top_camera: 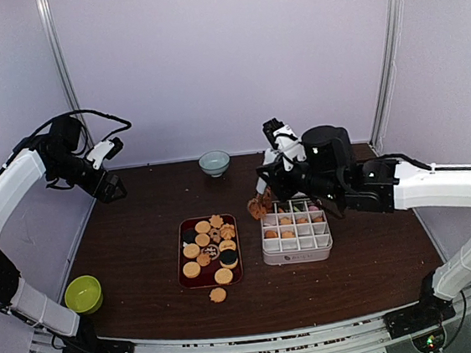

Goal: Pack the cookies
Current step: Place the fake cookies in the empty pocket of the box.

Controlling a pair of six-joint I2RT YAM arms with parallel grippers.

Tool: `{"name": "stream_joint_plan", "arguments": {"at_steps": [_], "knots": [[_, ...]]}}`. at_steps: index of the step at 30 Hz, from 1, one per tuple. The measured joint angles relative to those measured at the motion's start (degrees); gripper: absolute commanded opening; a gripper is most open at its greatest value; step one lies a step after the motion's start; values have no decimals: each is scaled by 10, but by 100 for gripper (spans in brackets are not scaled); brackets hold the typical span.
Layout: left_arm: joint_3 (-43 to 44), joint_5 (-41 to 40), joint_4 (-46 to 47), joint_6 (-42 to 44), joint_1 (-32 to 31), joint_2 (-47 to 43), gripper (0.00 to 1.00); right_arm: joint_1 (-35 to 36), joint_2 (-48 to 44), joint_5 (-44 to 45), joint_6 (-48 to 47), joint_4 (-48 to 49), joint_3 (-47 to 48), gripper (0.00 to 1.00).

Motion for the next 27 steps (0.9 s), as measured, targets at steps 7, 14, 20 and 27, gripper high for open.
{"name": "stream_joint_plan", "arguments": {"at_steps": [7, 14, 20, 27], "knots": [[0, 2, 0, 1, 0, 0, 98, -25, -109, 45, 26, -39, -150, 11], [0, 8, 0, 0, 0, 0, 98, -25, -196, 74, 48, -56, -200, 11], [0, 12, 0, 0, 0, 1, 98, -25, -199, 80, 59, -67, -205, 13], [0, 12, 0, 0, 0, 1, 98, -25, -198, 79, 60, -69, -205, 34]]}}
